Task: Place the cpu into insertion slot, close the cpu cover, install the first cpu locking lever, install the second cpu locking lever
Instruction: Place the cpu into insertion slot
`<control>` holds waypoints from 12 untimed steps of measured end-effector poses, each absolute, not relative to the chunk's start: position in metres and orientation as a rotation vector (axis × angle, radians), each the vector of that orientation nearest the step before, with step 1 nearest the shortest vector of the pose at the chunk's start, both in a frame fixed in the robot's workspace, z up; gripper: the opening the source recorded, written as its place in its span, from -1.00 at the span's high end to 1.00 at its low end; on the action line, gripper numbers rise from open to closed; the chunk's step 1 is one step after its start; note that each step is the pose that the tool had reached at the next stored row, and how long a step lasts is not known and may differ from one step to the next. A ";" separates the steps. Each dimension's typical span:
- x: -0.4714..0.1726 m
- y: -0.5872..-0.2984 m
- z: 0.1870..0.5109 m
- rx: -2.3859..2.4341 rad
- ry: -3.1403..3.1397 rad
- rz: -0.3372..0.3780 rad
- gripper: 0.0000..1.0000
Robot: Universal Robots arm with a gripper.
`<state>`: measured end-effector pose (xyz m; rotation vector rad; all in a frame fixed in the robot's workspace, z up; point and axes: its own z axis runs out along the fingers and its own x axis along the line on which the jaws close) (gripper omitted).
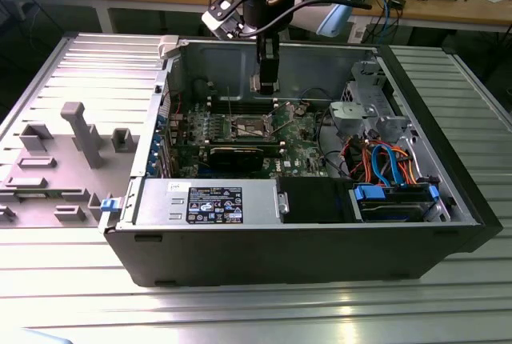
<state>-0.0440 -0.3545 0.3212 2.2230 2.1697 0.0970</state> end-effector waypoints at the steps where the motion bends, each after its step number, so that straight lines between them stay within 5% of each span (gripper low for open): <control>1: -0.044 -0.355 0.321 2.223 2.170 0.097 -0.08; 12: -0.044 -0.355 0.321 2.223 2.170 0.097 -0.08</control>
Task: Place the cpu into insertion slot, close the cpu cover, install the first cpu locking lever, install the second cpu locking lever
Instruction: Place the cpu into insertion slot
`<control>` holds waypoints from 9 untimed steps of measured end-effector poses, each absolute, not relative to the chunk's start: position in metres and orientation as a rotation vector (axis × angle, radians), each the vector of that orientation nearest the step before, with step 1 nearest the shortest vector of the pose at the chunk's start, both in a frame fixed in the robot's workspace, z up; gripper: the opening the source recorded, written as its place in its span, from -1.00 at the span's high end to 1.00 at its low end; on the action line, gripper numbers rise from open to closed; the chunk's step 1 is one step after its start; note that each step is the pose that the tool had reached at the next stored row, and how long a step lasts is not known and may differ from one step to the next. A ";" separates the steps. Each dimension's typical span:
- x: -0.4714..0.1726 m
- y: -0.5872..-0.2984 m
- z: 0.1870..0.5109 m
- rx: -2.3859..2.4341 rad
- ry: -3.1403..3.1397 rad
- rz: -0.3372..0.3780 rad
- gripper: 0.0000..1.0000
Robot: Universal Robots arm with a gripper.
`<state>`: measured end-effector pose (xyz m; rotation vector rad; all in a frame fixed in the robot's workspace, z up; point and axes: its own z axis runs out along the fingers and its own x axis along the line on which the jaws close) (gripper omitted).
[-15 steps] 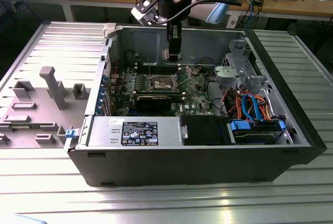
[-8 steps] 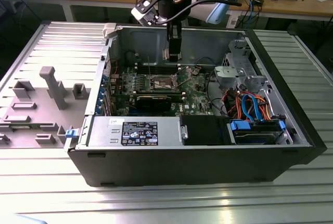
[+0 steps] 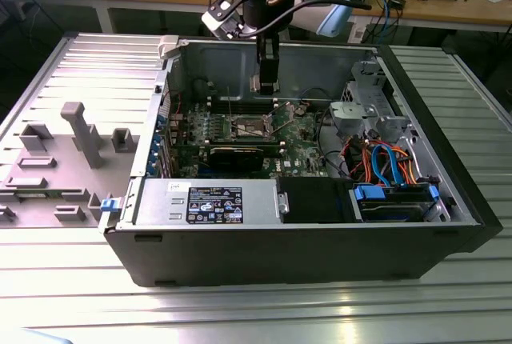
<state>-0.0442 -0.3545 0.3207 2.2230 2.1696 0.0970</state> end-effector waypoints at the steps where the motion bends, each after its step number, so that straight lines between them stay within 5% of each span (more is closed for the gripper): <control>1: -0.044 -0.355 0.320 2.223 2.170 0.097 -0.08; 9: -0.048 -0.355 0.310 2.194 2.196 0.101 -0.08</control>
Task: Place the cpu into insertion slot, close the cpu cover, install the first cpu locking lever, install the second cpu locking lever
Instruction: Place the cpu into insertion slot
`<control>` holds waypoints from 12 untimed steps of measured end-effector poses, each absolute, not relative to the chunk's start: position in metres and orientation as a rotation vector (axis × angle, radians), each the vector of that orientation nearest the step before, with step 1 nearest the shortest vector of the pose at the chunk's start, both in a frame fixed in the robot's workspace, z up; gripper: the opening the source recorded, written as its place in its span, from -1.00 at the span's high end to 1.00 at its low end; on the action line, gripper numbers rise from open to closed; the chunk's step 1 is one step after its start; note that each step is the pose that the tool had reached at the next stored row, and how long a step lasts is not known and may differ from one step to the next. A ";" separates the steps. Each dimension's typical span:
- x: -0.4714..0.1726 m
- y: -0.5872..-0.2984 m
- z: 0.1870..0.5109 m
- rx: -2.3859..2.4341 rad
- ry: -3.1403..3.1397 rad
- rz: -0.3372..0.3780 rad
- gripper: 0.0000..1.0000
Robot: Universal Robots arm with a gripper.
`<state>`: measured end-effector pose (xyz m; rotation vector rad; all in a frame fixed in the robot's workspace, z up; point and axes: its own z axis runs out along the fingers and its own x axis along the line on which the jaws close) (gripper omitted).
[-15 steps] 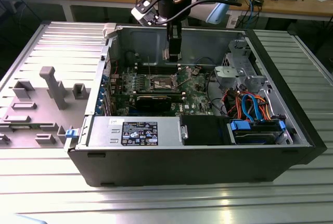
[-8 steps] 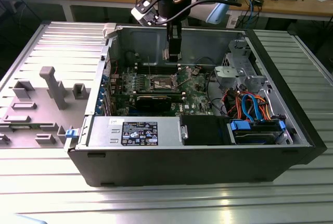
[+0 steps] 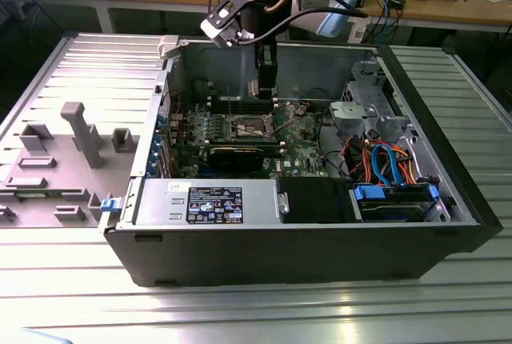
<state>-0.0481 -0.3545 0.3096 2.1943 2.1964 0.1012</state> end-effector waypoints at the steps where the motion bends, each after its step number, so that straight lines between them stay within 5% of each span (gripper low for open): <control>1: -0.049 -0.355 0.309 2.194 2.196 0.102 -0.08; 12: -0.052 -0.355 0.305 2.191 2.195 0.106 -0.08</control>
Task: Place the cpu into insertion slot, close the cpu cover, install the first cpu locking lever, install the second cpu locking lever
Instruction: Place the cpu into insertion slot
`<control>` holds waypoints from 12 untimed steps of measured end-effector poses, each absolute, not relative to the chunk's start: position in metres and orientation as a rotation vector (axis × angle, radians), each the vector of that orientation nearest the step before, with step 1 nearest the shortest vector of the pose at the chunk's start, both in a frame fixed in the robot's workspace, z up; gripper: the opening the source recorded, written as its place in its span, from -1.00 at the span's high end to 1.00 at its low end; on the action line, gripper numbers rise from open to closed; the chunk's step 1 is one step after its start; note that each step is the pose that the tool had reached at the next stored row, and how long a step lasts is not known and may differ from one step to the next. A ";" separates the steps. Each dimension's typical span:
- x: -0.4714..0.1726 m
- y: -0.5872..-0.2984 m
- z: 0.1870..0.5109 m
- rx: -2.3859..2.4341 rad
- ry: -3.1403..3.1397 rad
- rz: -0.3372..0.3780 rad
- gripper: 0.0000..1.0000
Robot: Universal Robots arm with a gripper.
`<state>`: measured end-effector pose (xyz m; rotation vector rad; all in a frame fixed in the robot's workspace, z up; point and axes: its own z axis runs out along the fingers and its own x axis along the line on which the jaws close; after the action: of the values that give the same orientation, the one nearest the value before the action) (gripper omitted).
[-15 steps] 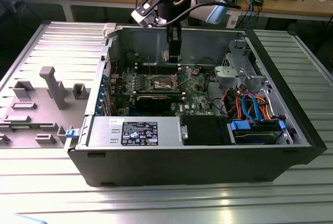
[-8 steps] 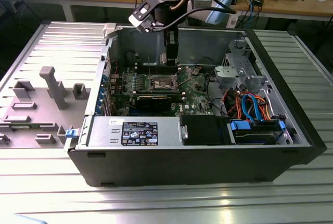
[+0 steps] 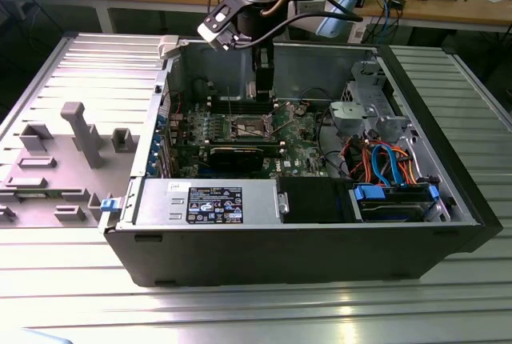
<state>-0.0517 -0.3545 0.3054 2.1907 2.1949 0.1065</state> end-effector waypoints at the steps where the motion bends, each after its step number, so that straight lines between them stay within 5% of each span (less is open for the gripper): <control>1: -0.052 -0.355 0.305 2.190 2.195 0.107 -0.08; 12: -0.055 -0.354 0.290 2.182 2.188 0.123 -0.08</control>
<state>-0.0546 -0.3541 0.2901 2.1819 2.1884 0.1227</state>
